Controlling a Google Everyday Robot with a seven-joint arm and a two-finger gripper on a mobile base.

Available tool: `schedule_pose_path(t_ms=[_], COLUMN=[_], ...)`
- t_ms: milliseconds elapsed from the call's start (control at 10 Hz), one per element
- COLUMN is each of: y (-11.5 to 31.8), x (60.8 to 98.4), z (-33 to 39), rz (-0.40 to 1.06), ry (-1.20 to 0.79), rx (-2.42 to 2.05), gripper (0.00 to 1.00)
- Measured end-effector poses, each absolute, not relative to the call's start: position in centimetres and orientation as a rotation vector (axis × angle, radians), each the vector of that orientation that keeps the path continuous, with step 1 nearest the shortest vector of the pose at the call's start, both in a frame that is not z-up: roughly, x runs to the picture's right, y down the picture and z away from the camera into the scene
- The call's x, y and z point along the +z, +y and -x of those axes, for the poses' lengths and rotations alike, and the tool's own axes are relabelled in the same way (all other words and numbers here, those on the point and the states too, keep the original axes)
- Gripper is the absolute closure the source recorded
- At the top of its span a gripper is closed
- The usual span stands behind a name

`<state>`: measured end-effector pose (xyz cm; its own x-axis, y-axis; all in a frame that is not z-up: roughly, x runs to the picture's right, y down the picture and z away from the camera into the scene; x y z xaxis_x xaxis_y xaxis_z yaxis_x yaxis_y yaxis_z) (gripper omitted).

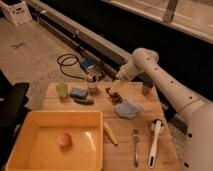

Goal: Place grapes in tray

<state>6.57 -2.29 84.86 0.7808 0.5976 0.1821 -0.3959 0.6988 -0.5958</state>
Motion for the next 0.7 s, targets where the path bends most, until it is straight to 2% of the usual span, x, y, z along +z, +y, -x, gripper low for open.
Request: schedule_pose_path(t_ms=[700], y=[-0.4], x=[90.2], z=[-8.5], rz=[0.551], ry=[-0.285], rx=[0.676], gripper=[0.2])
